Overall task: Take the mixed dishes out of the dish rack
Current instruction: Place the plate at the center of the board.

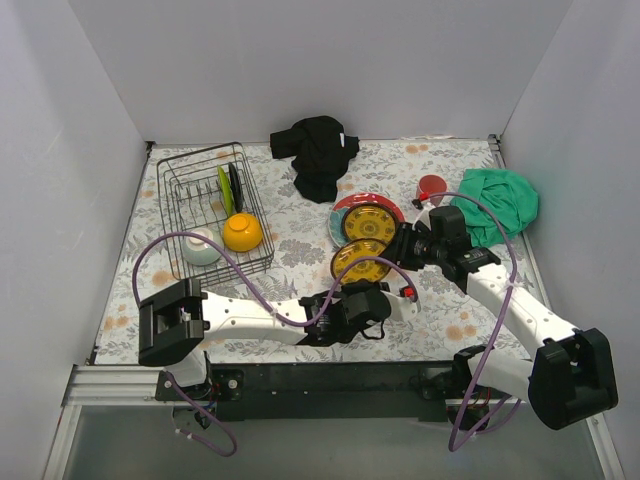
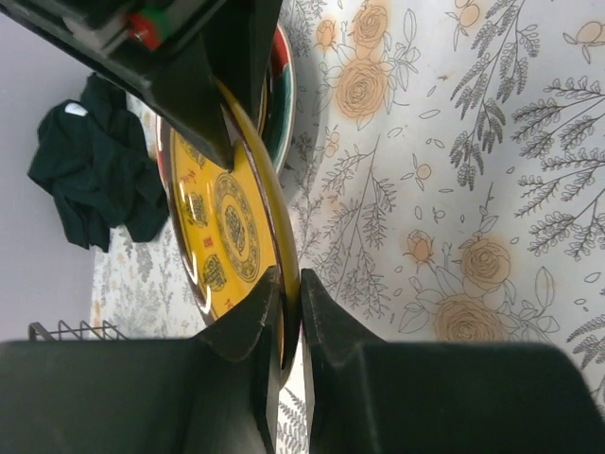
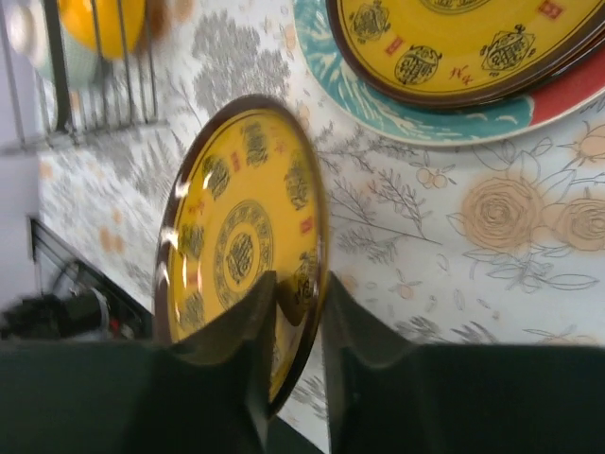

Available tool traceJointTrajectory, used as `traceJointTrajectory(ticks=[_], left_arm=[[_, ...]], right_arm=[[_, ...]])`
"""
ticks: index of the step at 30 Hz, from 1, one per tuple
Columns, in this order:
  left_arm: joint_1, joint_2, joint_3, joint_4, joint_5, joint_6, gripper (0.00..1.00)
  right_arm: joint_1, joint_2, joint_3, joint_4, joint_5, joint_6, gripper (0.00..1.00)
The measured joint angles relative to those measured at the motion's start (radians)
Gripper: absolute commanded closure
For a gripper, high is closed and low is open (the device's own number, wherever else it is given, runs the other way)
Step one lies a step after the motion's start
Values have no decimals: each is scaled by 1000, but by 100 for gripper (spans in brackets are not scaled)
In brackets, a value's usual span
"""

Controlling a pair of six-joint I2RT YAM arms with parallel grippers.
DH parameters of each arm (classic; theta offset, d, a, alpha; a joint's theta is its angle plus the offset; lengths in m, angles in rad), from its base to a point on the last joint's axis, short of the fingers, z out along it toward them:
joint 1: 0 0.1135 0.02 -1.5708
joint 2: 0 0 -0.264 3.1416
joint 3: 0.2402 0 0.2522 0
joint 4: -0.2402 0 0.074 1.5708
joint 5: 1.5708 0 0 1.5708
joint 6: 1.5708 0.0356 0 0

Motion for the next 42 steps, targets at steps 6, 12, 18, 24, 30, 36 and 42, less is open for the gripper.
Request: traceJointTrajectory(ticks=[6, 12, 18, 24, 30, 36, 42], left_arm=[[-16, 10, -2, 22, 0, -4, 75], [-10, -3, -12, 39, 0, -38, 15], [15, -75, -25, 31, 11, -98, 2], [86, -199, -26, -1, 71, -199, 2], [255, -304, -5, -82, 183, -370, 2], [504, -433, 2, -138, 317, -570, 2], [830, -577, -42, -135, 462, -750, 2]], right_arm=[[-1, 0, 1, 14, -2, 98, 99], [-6, 0, 6, 20, 35, 33, 99], [-29, 31, 40, 24, 76, -2, 99], [-74, 71, 58, 51, 96, -4, 99], [-127, 133, 66, 112, 103, 8, 99], [-153, 220, 98, 171, 107, 36, 99], [-165, 303, 127, 235, 106, 68, 99]])
